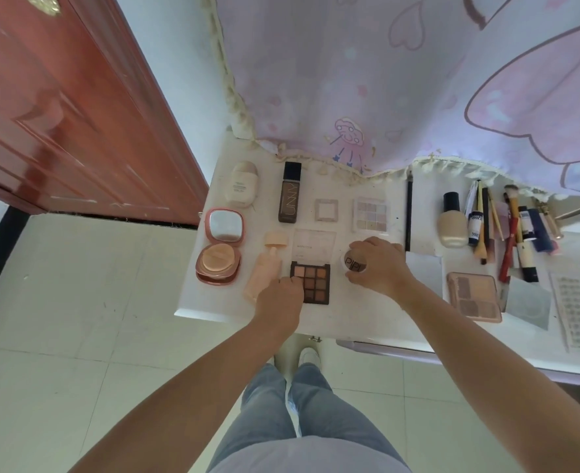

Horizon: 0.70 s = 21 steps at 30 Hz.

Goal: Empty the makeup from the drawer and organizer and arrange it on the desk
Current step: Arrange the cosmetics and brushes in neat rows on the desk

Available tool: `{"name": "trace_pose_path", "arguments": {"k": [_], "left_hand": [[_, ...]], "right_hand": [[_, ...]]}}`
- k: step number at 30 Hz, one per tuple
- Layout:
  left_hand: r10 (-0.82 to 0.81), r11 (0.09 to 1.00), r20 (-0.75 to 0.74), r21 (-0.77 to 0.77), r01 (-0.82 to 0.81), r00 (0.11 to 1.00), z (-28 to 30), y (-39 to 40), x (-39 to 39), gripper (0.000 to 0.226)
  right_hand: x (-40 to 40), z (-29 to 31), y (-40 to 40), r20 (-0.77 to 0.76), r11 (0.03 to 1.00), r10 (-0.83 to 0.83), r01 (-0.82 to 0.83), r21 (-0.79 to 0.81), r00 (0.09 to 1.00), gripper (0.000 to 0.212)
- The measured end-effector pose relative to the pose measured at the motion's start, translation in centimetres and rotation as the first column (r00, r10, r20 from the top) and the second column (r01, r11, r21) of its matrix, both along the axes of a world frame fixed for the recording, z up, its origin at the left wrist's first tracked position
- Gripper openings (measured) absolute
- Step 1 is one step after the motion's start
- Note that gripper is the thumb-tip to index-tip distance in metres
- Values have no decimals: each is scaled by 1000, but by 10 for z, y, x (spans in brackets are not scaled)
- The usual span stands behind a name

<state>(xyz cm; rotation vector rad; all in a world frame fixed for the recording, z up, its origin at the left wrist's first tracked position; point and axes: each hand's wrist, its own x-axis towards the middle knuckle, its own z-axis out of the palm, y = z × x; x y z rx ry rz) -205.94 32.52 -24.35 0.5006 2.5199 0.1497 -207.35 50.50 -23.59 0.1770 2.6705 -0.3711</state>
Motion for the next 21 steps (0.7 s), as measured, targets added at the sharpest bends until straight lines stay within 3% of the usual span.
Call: {"name": "trace_pose_path", "arguments": {"k": [2,5,7,10,13,18,21], "left_hand": [[21,995,-9,96,-20,1000,7,0,-1,32],[40,937,78,344,-64,996,20,6,-6,49],[69,846,190,509,-159,979,32,11,-10,62],[114,670,335,669,-321,935,49,19,-18,68],[96,569,363,744,-350,927,63,23,-26,55],[17,557,369,768,-316,929,73,26,-30,52],[2,571,387,757,-318,922,75,25,-29,50]], "right_hand": [[6,11,1,-10,956,-182,175,-236,983,52],[18,35,3,86,751,-416,396,-529,905,47],[24,50,5,145,635,-478,455,-625,866,44],[29,66,5,202,573,-471,472,-670,859,34],[30,74,6,246,529,-473,495,-689,846,28],[32,76,9,378,331,-469,556,-763,798,46],[35,73,8,414,280,-428,553,-785,803,46]]}}
